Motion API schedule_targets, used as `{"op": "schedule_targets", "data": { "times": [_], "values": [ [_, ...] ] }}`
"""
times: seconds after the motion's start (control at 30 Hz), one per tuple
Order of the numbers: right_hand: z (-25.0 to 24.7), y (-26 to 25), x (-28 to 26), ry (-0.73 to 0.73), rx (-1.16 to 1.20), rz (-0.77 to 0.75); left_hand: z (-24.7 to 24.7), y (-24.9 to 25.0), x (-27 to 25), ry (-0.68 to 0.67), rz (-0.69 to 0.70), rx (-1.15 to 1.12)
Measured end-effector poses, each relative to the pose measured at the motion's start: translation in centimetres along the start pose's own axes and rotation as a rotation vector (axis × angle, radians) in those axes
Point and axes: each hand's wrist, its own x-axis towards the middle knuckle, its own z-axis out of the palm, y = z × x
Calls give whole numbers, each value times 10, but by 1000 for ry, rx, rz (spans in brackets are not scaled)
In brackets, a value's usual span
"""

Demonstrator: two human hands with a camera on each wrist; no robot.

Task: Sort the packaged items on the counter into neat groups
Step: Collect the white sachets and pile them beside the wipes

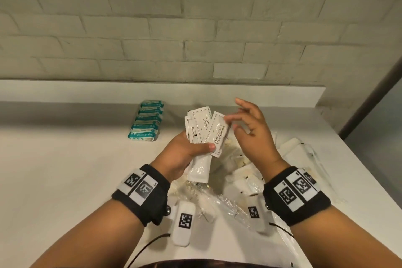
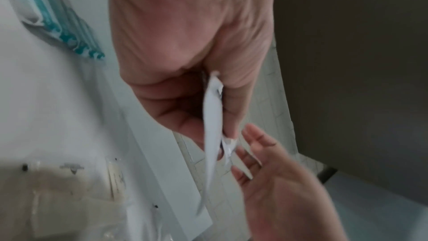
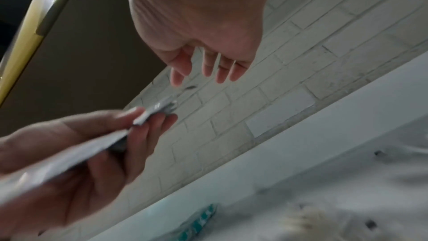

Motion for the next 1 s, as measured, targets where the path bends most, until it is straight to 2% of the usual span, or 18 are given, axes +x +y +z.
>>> {"op": "schedule_targets", "data": {
  "times": [0.07, 0.13, 0.2, 0.3, 0.37, 0.43, 0.47, 0.53, 0.57, 0.67, 0.73, 0.8, 0.83, 0.9, 0.97, 1.0],
  "values": [
    [-7, -7, 10, -43, 16, 137, 0, 0, -1, 3, 23, 28],
    [-10, -11, 18, -181, 189, 362, 1, 0, -1, 17, 45, 3],
    [-3, -9, 17, -281, 292, 486, 2, 0, -1, 10, 58, -20],
    [2, -6, 16, -151, 362, 492, 0, 0, -1, -12, 43, -17],
    [-8, -6, 24, -118, 500, 503, -4, 1, -2, -1, 29, -7],
    [-19, -10, 32, -227, 598, 550, -7, 1, -3, -12, 20, 32],
    [-19, -13, 33, -306, 562, 576, -8, 1, -4, -26, 19, 53],
    [-8, -18, 32, -435, 375, 570, -5, 1, -4, -75, 19, 97],
    [1, -18, 31, -441, 281, 555, -4, 1, -4, -98, 18, 128],
    [11, -10, 28, -310, 288, 557, -4, 2, -3, -75, -14, 151],
    [6, -5, 27, -188, 394, 595, -13, 1, -1, 25, -13, 133],
    [0, -1, 23, -144, 483, 625, -22, 0, 3, 126, 19, 116],
    [-1, -2, 19, -169, 530, 644, -24, 1, 4, 159, 37, 91],
    [4, -4, 9, -317, 591, 700, -24, 1, 7, 187, 72, 26],
    [15, -3, -2, -462, 527, 735, -17, 0, 9, 176, 101, 3],
    [21, -2, -5, -466, 477, 733, -14, -1, 10, 165, 109, -7]
  ]
}}
